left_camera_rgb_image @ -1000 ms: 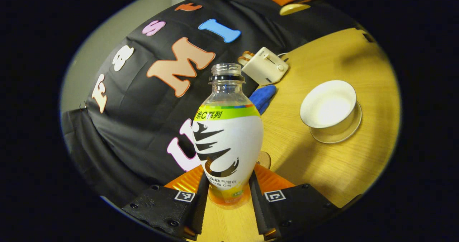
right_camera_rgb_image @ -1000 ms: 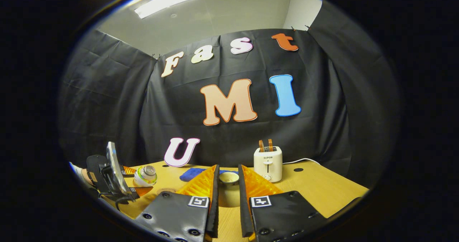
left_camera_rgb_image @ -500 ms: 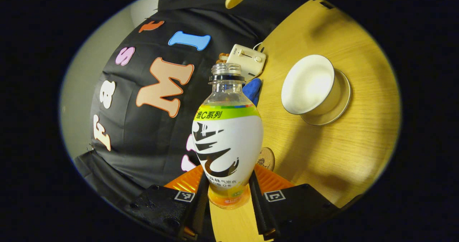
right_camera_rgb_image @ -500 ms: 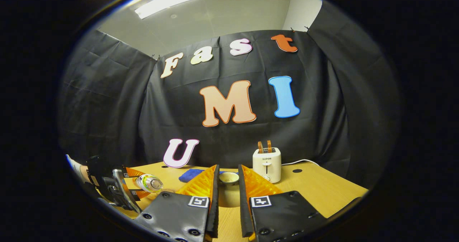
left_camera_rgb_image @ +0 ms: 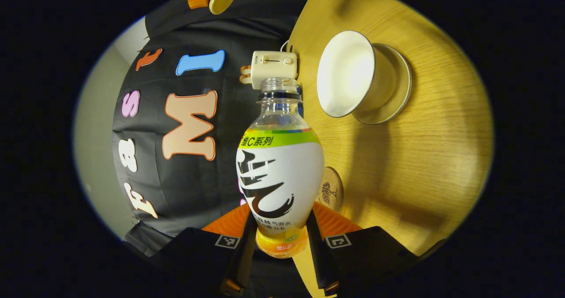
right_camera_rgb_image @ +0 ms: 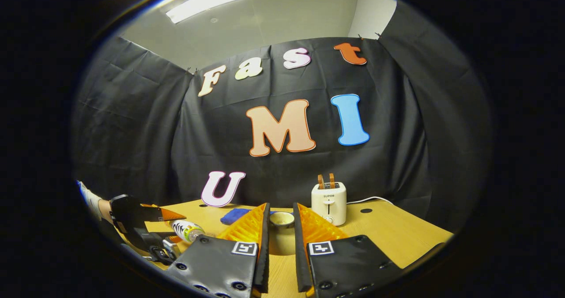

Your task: Open the teacup lid with one hand, grasp the water bottle and pour water into the teacup with the other hand; after pouring, place the water bottle on the coaster and then close the teacup lid.

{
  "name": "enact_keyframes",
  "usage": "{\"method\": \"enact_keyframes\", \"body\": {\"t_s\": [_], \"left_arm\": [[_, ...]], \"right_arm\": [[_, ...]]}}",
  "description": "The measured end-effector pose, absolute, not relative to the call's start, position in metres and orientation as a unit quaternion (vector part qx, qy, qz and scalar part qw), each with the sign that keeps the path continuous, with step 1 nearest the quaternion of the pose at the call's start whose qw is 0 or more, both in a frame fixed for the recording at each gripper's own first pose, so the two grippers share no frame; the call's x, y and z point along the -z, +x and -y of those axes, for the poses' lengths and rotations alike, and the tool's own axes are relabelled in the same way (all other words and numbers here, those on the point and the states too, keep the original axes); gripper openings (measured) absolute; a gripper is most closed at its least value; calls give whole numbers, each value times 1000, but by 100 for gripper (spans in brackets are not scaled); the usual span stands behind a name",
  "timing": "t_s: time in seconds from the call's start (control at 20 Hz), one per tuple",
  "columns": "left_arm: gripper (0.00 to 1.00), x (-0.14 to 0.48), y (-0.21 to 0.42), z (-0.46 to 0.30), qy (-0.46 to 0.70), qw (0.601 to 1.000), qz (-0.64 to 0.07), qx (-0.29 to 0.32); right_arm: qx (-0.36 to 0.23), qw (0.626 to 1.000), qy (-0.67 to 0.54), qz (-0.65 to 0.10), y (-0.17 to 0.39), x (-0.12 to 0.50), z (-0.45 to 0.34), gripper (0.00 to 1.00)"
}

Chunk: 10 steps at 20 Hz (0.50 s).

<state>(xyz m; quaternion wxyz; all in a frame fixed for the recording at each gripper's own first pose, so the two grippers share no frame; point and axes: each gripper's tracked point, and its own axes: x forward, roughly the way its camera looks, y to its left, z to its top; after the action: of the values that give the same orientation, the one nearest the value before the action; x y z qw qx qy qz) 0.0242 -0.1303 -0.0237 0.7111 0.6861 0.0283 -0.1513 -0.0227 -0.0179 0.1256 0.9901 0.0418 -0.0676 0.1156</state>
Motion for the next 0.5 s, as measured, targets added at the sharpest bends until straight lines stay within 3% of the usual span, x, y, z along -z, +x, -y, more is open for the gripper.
{"method": "enact_keyframes", "body": {"t_s": [0.5], "left_arm": [[55, 23, 32, 131, 748, 644, -35, 157]], "right_arm": [[-115, 990, 44, 63, -20, -122, 19, 29]]}}
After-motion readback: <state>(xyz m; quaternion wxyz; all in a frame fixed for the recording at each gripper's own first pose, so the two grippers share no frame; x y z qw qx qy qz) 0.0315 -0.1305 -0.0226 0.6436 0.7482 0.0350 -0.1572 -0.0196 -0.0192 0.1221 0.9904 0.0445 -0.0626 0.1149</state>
